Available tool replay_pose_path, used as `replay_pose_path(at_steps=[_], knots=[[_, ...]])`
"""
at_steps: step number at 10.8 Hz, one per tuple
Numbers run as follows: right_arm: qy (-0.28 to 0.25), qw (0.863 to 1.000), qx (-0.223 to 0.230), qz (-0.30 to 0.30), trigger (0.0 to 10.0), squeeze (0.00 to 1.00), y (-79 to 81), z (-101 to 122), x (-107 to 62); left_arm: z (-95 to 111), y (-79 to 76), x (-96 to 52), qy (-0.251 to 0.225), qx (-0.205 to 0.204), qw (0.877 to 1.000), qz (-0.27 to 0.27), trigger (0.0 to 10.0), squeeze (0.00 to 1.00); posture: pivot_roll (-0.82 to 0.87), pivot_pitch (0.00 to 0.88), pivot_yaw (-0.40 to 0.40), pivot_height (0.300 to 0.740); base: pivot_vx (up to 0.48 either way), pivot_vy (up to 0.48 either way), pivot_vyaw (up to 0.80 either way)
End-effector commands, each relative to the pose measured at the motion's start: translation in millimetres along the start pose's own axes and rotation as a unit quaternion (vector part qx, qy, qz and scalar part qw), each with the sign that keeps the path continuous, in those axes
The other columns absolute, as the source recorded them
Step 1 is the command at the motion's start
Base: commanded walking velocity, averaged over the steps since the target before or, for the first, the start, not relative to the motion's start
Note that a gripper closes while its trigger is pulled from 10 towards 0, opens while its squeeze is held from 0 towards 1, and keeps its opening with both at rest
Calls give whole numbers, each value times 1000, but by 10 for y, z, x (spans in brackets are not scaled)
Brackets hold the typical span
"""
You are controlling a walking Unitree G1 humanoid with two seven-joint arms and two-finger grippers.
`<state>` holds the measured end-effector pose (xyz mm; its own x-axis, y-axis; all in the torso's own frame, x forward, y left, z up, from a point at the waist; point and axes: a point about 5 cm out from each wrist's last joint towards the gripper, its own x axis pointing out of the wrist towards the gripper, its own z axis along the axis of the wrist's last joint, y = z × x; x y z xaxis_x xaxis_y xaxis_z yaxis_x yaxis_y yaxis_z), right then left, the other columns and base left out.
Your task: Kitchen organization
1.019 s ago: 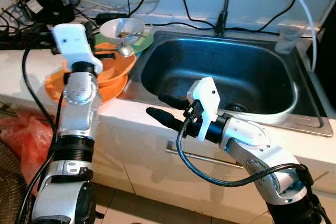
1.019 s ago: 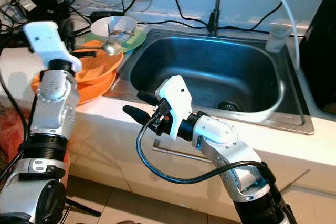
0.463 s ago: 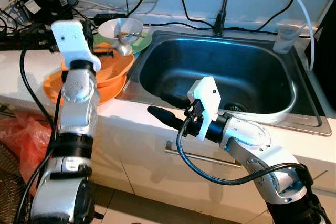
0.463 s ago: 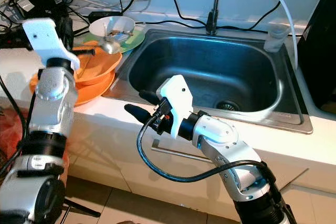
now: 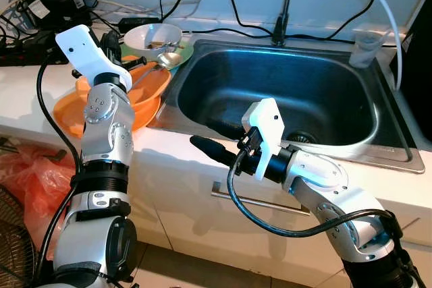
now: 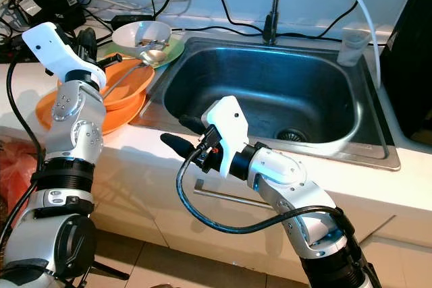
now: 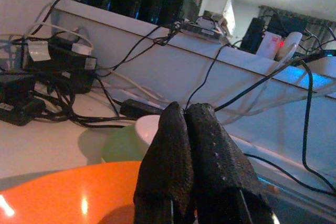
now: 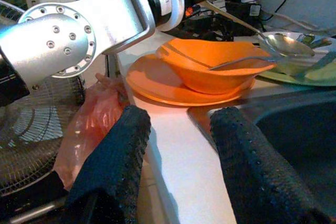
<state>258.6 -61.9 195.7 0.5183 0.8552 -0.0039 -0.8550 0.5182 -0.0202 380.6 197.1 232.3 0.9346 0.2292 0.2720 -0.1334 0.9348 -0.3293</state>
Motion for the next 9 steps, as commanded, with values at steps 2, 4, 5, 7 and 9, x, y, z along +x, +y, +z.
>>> replay_pose_path(at_steps=[2,4,5,7,9], knots=[[-6,1000,-9,-11,10000,0,-36,29,5,35,15,32,2,-5,1000,4,0,0,-37,0,81,740,0,0,0],[-6,1000,-8,-12,10000,0,-39,28,1,-2,-160,21,8,-11,999,-29,0,0,-43,0,84,740,0,0,0],[-6,1000,-6,-12,10000,0,-33,26,-8,-44,-302,-4,16,-26,998,-60,0,0,-52,0,88,740,0,0,0],[-3,1000,1,-11,10000,0,-25,16,-43,-14,-590,-36,2,-26,992,-126,824,0,-61,0,92,740,0,0,0],[8,1000,-1,-24,10000,0,-34,-6,-69,-77,-837,-83,13,-31,984,-176,1490,0,-88,0,107,740,0,0,0]])
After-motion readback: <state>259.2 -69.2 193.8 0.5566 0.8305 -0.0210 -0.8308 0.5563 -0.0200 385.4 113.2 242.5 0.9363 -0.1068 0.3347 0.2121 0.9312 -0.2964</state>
